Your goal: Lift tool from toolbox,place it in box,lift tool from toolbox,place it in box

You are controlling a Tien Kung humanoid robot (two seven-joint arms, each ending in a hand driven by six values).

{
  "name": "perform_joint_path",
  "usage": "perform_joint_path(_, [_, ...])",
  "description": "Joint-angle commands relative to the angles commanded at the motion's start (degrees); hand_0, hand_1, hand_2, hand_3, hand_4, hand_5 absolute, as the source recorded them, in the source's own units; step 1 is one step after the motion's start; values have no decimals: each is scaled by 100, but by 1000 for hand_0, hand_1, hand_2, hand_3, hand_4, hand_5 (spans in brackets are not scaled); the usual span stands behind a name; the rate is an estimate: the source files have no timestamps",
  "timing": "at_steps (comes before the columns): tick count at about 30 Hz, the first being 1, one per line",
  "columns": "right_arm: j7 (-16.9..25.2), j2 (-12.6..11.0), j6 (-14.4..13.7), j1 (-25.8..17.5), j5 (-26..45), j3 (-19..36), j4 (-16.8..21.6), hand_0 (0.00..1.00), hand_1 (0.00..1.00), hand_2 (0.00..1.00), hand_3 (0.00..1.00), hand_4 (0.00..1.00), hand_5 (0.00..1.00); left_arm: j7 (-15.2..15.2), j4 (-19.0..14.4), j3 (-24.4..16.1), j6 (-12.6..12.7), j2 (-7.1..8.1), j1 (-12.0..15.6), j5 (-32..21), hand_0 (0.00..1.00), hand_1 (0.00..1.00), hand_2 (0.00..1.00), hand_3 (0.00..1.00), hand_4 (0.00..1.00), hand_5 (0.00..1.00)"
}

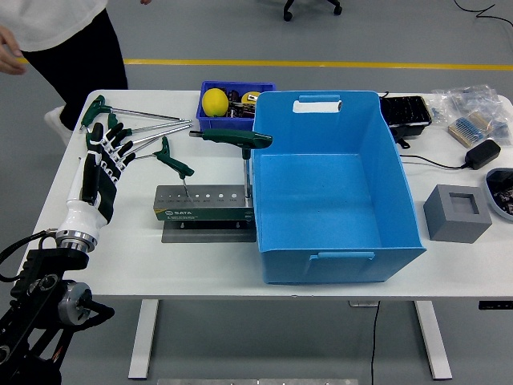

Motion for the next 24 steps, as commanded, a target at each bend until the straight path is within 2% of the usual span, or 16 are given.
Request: perform_joint_path(24, [-2,3,-16,7,47,-26,4,703,656,744,670,881,834,-9,-12,29,2,12,-21,84,894,935,953,895,998,998])
